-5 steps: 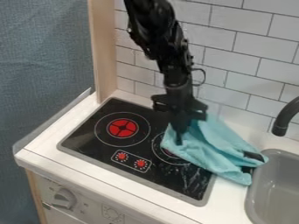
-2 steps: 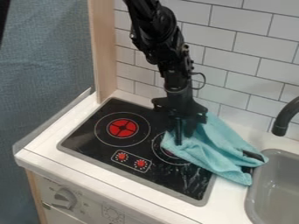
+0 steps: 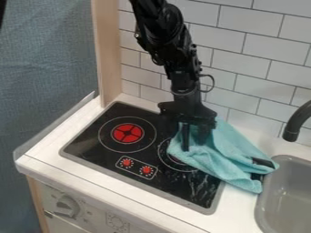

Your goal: Move the cloth from bottom right to top right

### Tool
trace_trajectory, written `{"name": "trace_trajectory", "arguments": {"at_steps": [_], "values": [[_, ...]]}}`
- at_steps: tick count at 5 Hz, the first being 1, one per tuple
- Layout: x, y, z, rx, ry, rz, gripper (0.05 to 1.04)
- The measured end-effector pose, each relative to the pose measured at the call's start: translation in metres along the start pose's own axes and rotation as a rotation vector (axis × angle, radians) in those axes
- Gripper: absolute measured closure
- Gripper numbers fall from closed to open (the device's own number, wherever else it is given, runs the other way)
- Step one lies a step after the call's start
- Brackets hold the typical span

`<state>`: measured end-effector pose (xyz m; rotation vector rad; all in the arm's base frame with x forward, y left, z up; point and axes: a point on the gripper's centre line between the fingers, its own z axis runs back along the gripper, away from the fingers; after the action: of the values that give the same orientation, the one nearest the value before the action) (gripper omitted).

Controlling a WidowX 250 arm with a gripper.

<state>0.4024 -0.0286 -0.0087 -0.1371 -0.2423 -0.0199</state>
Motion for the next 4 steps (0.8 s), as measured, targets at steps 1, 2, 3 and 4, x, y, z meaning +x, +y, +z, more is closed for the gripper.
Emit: {"name": "trace_trajectory", "arguments": {"at_steps": [1,2,3,4], "values": [[0.011,-0.006,0.025,-0.016,-0.052,-0.016,0.084],[0.014,-0.012,0.045,-0.038,-0.085,-0.025,0.084],[0.015,-0.019,0.067,-0.062,-0.115,-0.046,0.084],[0.011,-0.023,0.080,-0.077,-0.128,-0.053,0.084]]}}
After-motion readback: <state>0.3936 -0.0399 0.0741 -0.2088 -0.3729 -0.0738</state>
